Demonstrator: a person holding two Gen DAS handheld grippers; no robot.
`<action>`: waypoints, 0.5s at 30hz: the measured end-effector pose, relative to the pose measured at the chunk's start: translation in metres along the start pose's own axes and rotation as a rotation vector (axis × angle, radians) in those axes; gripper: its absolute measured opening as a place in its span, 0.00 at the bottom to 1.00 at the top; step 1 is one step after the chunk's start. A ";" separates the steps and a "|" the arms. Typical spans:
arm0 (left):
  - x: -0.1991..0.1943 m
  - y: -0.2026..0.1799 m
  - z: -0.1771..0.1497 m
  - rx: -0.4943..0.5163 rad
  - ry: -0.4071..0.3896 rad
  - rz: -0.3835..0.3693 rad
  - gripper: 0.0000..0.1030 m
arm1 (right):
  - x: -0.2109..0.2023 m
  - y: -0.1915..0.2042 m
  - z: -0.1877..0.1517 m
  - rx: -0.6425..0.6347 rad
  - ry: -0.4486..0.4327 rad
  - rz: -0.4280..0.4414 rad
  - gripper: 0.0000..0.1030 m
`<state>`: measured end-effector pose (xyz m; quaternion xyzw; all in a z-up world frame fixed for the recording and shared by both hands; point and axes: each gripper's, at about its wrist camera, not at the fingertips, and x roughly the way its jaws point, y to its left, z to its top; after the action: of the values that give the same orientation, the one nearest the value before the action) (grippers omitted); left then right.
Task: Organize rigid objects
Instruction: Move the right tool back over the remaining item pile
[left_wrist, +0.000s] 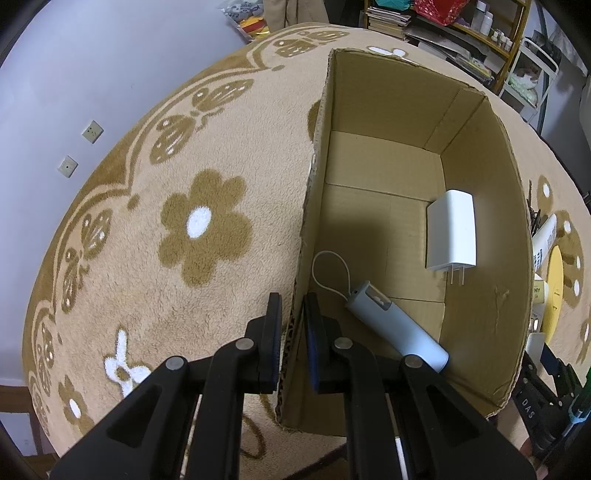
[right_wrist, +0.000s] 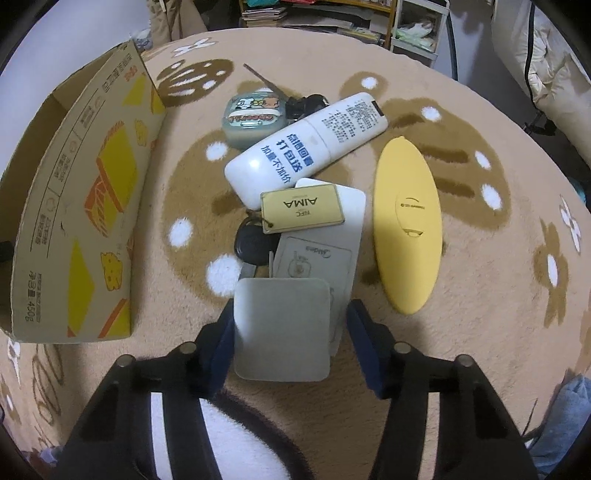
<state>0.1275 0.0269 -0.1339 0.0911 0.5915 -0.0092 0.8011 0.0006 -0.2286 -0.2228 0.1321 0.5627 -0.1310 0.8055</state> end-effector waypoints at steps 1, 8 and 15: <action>0.000 0.000 0.000 0.000 0.000 0.000 0.11 | 0.000 -0.001 0.000 0.005 -0.001 0.001 0.56; 0.000 0.000 -0.001 0.003 0.002 -0.001 0.11 | 0.000 -0.007 0.002 0.041 -0.004 0.003 0.50; 0.000 -0.001 -0.001 0.002 0.002 -0.001 0.11 | -0.006 -0.013 0.004 0.051 -0.030 -0.013 0.47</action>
<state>0.1266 0.0265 -0.1344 0.0915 0.5923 -0.0102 0.8004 -0.0026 -0.2415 -0.2165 0.1468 0.5480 -0.1524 0.8093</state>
